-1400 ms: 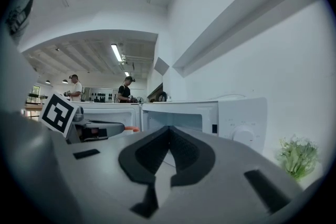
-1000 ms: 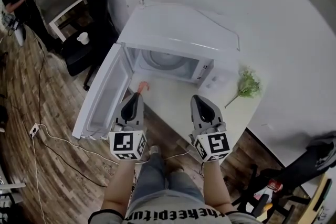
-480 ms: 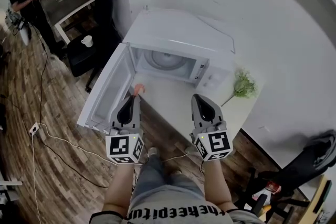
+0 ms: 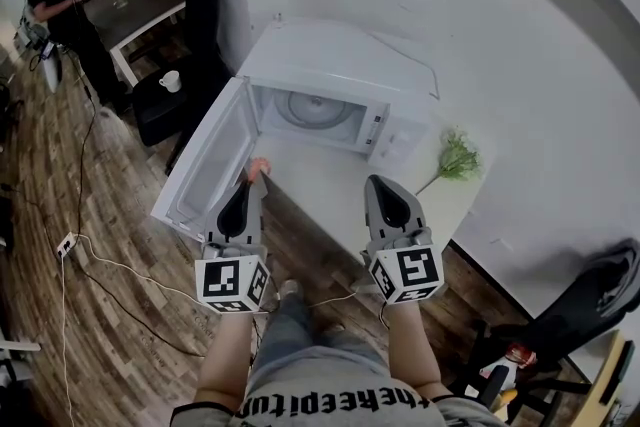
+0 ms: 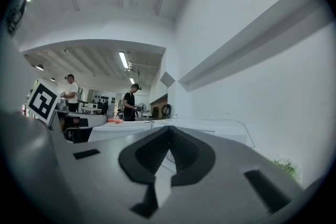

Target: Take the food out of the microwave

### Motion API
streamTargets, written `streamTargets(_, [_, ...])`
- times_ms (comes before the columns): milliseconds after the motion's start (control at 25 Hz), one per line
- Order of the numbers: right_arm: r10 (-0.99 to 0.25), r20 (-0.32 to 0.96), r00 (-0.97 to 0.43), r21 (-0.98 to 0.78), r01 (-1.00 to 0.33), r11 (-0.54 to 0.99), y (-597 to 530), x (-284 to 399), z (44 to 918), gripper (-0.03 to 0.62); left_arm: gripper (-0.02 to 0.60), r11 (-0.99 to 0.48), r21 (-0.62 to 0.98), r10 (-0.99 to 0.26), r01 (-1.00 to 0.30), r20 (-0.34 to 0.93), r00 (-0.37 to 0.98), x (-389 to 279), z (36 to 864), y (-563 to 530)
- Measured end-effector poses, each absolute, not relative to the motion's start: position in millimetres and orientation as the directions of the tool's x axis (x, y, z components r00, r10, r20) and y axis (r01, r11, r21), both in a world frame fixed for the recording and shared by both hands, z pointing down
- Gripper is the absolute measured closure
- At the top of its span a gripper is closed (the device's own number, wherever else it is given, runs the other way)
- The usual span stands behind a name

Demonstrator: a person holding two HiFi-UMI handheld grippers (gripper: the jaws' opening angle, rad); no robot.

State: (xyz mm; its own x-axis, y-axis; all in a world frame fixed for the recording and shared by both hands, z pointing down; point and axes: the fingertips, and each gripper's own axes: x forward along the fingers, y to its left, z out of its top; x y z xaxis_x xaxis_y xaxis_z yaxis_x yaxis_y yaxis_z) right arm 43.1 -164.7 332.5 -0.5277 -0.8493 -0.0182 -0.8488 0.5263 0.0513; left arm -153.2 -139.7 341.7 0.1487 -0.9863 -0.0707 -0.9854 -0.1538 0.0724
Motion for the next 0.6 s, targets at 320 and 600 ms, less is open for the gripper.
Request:
streamTargets(320, [-0.859, -0.051, -0.509, 0.029, -0.861, 0.508, -143, 60, 326, 0.591, 0.56, -0.143, 0.062, -0.986, -0.988, -0.1, 0.136, -146, 328, -112])
streamTargets(600, [-0.846, -0.055, -0.531, 0.029, -0.847, 0.53, -124, 65, 317, 0.591, 0.56, -0.135, 0.06, -0.985, -0.989, -0.121, 0.127, -138, 320, -93])
